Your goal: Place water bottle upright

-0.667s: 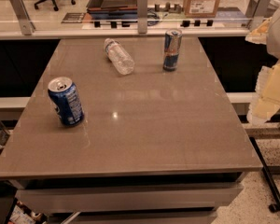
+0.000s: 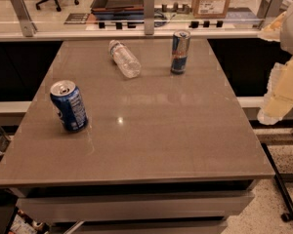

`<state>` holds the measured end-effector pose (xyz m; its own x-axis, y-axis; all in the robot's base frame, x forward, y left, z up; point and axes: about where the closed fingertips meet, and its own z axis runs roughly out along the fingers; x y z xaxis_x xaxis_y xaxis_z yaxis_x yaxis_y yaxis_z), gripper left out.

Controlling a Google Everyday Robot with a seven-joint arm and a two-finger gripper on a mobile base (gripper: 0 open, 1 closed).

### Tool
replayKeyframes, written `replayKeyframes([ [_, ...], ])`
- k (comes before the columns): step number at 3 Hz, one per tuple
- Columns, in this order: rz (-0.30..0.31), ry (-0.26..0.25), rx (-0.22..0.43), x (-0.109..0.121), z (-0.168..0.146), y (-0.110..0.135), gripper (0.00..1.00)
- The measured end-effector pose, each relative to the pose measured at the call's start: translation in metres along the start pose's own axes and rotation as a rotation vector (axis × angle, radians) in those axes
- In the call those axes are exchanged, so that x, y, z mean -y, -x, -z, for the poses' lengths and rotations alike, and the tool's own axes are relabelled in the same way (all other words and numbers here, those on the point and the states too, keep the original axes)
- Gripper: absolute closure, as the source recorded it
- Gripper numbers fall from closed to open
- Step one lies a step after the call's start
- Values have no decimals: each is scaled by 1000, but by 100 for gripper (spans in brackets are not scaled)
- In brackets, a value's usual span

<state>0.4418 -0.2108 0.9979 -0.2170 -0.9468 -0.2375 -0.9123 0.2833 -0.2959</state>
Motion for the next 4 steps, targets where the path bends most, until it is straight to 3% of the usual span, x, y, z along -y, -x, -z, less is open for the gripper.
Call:
replayKeyframes([
  [2, -86, 26, 76, 25, 14, 27, 0],
  [3, -171, 35, 130, 41, 23, 54, 0],
  [4, -313, 9, 190, 54, 26, 79, 0],
])
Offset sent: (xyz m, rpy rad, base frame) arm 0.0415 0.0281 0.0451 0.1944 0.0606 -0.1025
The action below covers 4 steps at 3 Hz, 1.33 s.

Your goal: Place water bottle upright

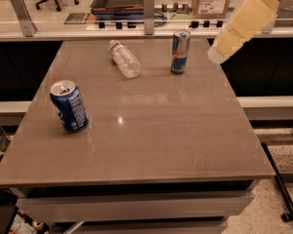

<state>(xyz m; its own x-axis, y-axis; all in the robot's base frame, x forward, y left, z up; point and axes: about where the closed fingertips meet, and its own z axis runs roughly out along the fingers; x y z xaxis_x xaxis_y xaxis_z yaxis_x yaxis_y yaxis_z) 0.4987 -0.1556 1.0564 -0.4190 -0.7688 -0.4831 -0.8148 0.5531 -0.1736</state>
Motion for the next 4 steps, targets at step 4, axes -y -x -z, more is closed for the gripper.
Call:
replayKeyframes([
  [4, -409, -209, 259, 29, -56, 85, 0],
])
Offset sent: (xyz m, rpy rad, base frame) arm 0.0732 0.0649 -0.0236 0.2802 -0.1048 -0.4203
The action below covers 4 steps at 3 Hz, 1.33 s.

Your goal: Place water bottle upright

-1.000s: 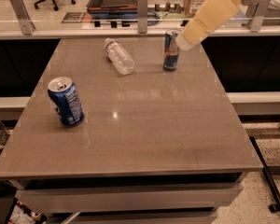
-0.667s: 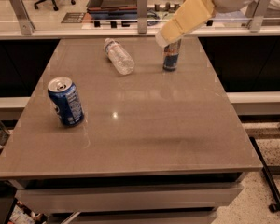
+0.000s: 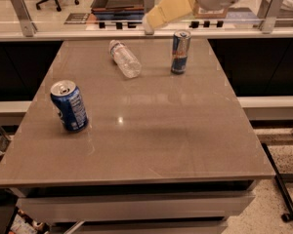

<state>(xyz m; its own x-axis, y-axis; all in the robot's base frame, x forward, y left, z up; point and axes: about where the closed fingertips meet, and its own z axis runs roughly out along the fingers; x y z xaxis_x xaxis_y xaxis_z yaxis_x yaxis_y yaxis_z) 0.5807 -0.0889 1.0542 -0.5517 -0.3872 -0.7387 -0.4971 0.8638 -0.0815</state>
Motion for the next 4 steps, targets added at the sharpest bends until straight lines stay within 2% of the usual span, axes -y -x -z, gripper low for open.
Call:
replayKeyframes([
  [1, 45, -22, 12, 7, -6, 31, 0],
  [2, 111, 14, -4, 6, -26, 57, 0],
  [3, 155, 81, -39, -1, -57, 68, 0],
  [4, 146, 150, -94, -11, -92, 61, 0],
])
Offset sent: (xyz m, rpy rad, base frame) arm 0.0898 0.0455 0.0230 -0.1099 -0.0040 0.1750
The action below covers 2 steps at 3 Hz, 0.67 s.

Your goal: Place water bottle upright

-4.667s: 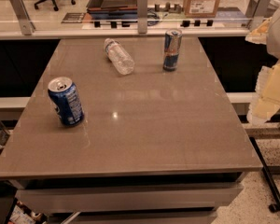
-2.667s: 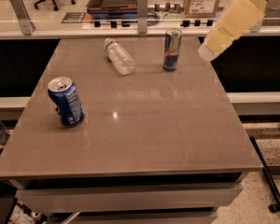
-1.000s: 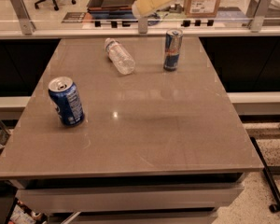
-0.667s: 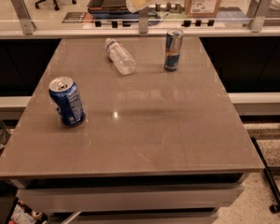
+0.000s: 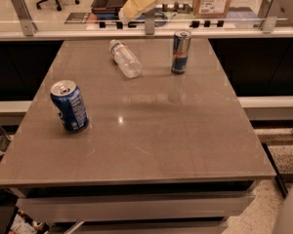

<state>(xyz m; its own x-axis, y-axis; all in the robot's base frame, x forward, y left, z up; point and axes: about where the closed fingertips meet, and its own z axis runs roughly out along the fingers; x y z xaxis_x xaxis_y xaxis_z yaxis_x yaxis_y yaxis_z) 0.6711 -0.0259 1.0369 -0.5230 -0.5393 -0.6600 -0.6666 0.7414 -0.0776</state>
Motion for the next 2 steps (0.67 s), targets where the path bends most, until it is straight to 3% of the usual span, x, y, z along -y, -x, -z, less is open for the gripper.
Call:
replayKeyframes([
  [1, -41, 71, -70, -5, -44, -13, 0],
  [2, -37, 66, -77, -6, -46, -7, 0],
])
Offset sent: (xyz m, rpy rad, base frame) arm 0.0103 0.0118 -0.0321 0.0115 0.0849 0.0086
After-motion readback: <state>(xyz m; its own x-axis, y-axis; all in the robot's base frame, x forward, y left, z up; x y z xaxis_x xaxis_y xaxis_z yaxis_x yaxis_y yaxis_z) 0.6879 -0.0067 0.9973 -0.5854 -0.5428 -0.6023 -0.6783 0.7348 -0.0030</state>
